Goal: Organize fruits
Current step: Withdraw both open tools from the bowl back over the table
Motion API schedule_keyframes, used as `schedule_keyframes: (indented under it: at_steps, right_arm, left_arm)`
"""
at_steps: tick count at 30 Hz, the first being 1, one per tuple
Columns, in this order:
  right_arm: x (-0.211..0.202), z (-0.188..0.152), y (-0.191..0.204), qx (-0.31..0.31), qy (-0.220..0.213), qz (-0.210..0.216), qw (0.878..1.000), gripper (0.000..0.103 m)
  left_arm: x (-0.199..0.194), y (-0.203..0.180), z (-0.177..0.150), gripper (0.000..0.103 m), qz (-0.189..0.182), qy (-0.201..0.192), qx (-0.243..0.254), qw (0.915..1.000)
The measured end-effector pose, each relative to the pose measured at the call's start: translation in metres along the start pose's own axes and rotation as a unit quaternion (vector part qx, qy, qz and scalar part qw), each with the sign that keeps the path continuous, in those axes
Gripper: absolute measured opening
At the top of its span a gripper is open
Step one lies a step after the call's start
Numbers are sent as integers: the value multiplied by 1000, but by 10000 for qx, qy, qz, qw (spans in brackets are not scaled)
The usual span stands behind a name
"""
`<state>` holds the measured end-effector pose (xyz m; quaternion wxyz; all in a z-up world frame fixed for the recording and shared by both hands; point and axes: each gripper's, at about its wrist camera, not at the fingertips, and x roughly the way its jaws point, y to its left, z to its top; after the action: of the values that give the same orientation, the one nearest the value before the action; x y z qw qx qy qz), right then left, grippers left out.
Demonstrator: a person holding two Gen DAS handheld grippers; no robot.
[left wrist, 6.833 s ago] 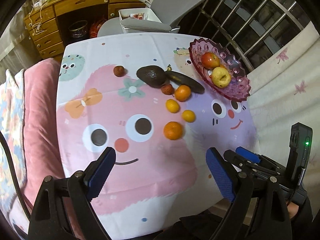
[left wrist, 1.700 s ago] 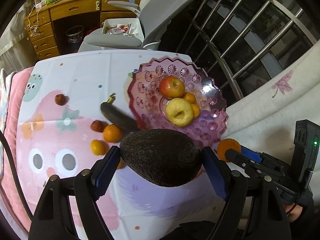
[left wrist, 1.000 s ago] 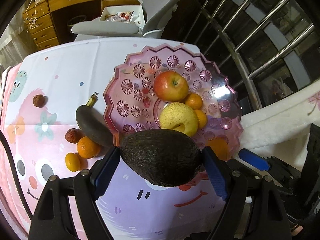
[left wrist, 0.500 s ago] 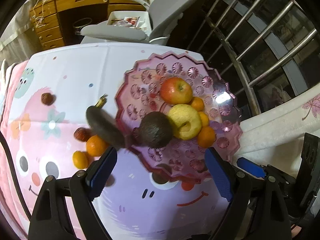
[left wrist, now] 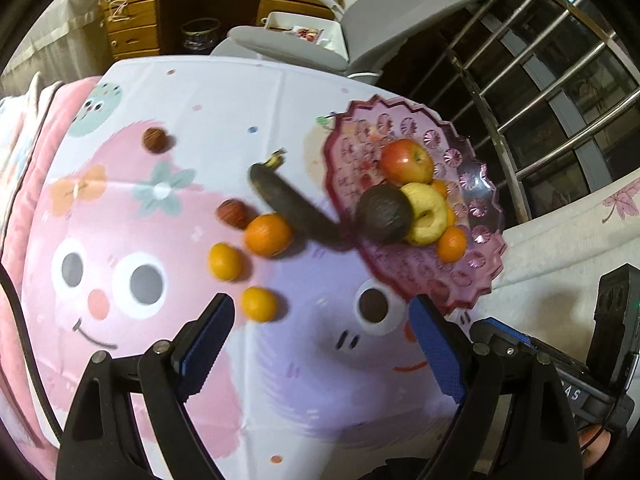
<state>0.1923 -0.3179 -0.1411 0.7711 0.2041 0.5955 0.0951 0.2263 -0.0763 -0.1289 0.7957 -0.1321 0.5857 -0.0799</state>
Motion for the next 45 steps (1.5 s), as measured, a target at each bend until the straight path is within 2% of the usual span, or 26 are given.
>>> schedule_keyframes:
  at_steps: [6, 12, 20, 27, 38, 45]
  right_arm:
    - [11, -27, 15, 389, 90, -63, 9992, 45]
    - [22, -55, 33, 985, 123, 23, 9951, 45]
    - [37, -86, 69, 1591, -29, 124, 9872, 45]
    - [53, -109, 102, 1816, -229, 21, 9831, 45]
    - [72, -129, 146, 1317, -602, -602, 9876, 45]
    - [82, -113, 162, 333, -827, -1053, 9904, 45]
  left_arm:
    - [-17, 33, -16, 87, -43, 86, 17, 10000]
    - [-42, 67, -30, 87, -86, 174, 266, 9995]
    - [-69, 115, -36, 87, -26, 243, 531, 9983]
    - [-83, 150, -37, 87, -64, 337, 890, 9954]
    - [-73, 180, -25, 88, -121, 697, 1150, 9908]
    - [-49, 169, -3, 88, -170, 901, 1172, 9889]
